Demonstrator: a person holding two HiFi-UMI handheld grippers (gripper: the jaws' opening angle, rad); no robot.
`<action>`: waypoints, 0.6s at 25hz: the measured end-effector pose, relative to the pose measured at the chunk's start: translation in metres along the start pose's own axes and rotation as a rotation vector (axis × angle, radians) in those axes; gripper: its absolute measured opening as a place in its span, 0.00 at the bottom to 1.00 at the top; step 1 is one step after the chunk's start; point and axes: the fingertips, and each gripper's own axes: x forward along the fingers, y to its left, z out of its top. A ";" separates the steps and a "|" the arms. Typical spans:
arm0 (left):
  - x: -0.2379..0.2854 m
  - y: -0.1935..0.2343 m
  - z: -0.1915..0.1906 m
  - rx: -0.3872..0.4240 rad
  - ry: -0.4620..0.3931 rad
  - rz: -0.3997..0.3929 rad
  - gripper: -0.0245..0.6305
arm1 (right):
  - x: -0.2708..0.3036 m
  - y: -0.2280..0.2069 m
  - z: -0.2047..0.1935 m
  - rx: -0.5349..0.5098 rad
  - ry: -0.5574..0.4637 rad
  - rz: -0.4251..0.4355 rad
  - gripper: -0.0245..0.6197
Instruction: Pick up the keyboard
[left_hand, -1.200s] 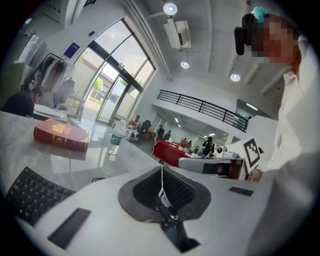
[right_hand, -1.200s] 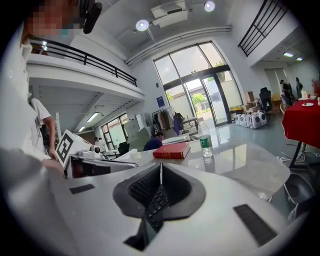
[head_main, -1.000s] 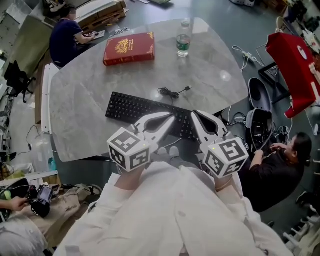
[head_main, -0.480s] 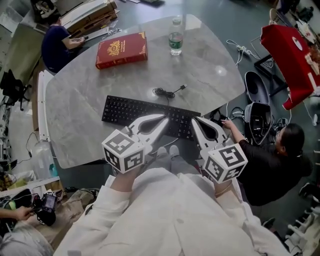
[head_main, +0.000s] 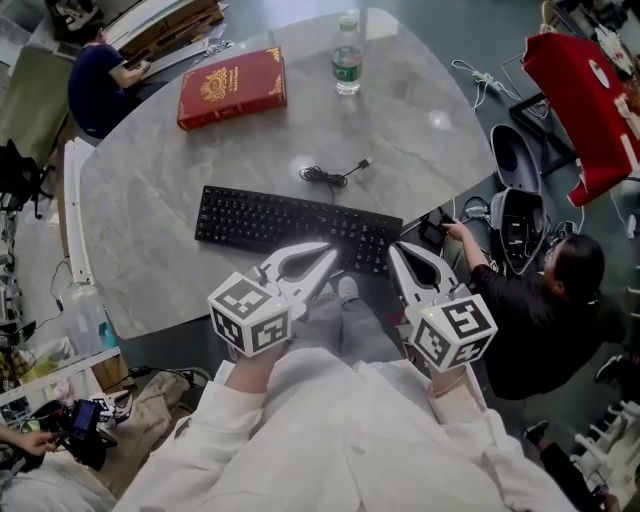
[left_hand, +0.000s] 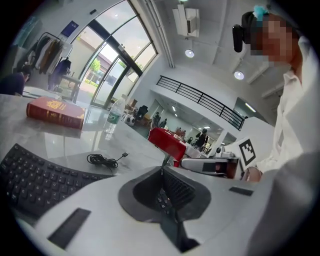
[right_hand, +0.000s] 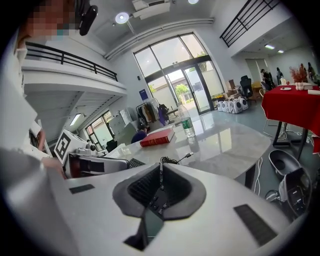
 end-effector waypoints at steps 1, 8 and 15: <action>0.002 0.000 -0.004 -0.008 0.007 -0.004 0.06 | 0.000 -0.002 -0.003 0.004 0.007 -0.003 0.09; 0.016 0.000 -0.026 -0.045 0.056 -0.040 0.07 | 0.009 -0.012 -0.021 0.044 0.036 -0.014 0.09; 0.023 0.005 -0.046 -0.076 0.100 -0.052 0.06 | 0.017 -0.021 -0.039 0.080 0.071 -0.033 0.09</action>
